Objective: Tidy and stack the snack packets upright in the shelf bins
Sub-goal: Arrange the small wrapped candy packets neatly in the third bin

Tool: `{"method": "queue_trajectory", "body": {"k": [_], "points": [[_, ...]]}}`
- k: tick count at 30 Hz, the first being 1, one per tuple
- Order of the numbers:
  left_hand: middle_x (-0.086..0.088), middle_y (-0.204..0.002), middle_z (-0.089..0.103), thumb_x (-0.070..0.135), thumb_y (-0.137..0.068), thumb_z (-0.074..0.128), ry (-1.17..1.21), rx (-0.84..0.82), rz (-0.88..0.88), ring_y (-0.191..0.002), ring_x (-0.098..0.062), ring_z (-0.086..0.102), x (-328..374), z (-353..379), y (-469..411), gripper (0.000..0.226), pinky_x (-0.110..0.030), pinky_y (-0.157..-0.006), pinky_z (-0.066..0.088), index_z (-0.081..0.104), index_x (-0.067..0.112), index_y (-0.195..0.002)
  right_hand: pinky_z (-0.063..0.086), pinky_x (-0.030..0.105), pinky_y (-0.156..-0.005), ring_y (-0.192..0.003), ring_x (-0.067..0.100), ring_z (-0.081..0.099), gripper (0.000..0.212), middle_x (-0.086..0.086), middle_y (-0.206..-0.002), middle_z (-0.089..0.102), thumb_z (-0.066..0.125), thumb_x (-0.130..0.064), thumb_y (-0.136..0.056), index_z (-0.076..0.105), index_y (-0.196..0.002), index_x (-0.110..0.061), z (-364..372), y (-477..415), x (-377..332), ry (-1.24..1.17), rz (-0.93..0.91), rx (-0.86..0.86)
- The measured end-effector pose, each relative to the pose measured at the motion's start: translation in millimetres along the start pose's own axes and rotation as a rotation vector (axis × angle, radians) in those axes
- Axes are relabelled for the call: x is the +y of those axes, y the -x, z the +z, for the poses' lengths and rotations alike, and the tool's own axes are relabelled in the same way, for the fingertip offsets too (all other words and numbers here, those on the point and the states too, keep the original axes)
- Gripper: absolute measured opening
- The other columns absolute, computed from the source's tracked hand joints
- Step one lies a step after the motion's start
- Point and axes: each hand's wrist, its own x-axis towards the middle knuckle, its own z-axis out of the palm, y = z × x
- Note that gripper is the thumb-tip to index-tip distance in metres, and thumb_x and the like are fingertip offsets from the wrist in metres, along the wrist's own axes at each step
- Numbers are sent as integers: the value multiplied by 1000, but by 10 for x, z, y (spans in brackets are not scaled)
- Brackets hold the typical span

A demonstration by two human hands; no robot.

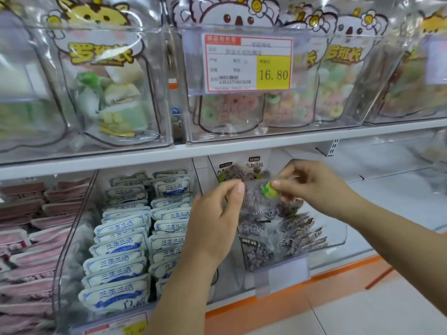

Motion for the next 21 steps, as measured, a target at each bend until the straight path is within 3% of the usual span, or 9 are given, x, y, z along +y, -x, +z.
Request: {"method": "queue_trajectory", "body": {"k": [2,5,8,10,12,14,16,19,21], "points": [[34,-102,59,65,-78,48,82,2,-11,-107,9,52,65,23,3,48,-30,-101,41,55,42,-119,50,15,-52,-52,8,63,13,2,-59,67,66,-11,-80,61,-86,-1,40,35,25,-218,47,112],[28,-100,59,40,-84,65,60,56,-20,-94,14,54,97,66,-19,34,-9,-79,44,53,42,-115,54,16,-56,-58,11,67,13,5,-64,70,63,-12,-82,61,-91,-2,187,102,38,-340,90,82],[29,-87,58,28,-87,64,82,200,-37,-83,20,53,106,46,-25,22,-1,-66,40,51,44,-94,57,22,-67,-70,17,69,17,5,-81,70,63,-12,-84,62,-101,-9,195,126,55,-339,136,14],[22,-84,60,28,-88,63,148,338,-87,-77,15,55,101,5,-33,13,-3,-62,40,54,38,-91,56,31,-76,-71,19,68,7,2,-78,68,64,-15,-86,64,-92,-13,113,110,100,-184,175,-23],[16,-86,63,28,-88,63,222,459,-156,-76,9,57,62,-37,-58,10,-4,-61,39,60,25,-98,55,34,-82,-78,20,68,9,0,-76,70,61,-19,-89,66,-84,-14,106,82,144,0,251,-239],[11,-88,65,27,-88,63,280,501,-212,-78,3,58,9,-63,-82,18,-5,-61,40,62,17,-103,54,30,-86,-91,18,67,15,4,-93,72,56,-18,-93,68,-99,-10,227,31,166,131,356,-529],[7,-90,67,28,-88,62,320,491,-251,-83,-6,61,-11,-72,-84,19,-15,-65,41,63,17,-103,53,25,-87,-99,15,63,27,8,-114,65,52,-13,-95,60,-120,-7,391,-52,189,310,415,-734],[7,-90,67,28,-88,62,354,489,-261,-83,-7,62,-7,-81,-71,17,-20,-65,41,63,19,-102,52,24,-85,-96,12,59,38,9,-130,55,55,-14,-93,51,-130,-7,572,-199,231,480,480,-893],[7,-88,67,28,-88,62,358,485,-258,-80,-5,61,-8,-91,-73,16,-20,-64,41,63,19,-101,51,33,-90,-104,17,60,49,5,-136,51,62,-20,-89,47,-135,-11,660,-278,247,572,511,-949]]}}
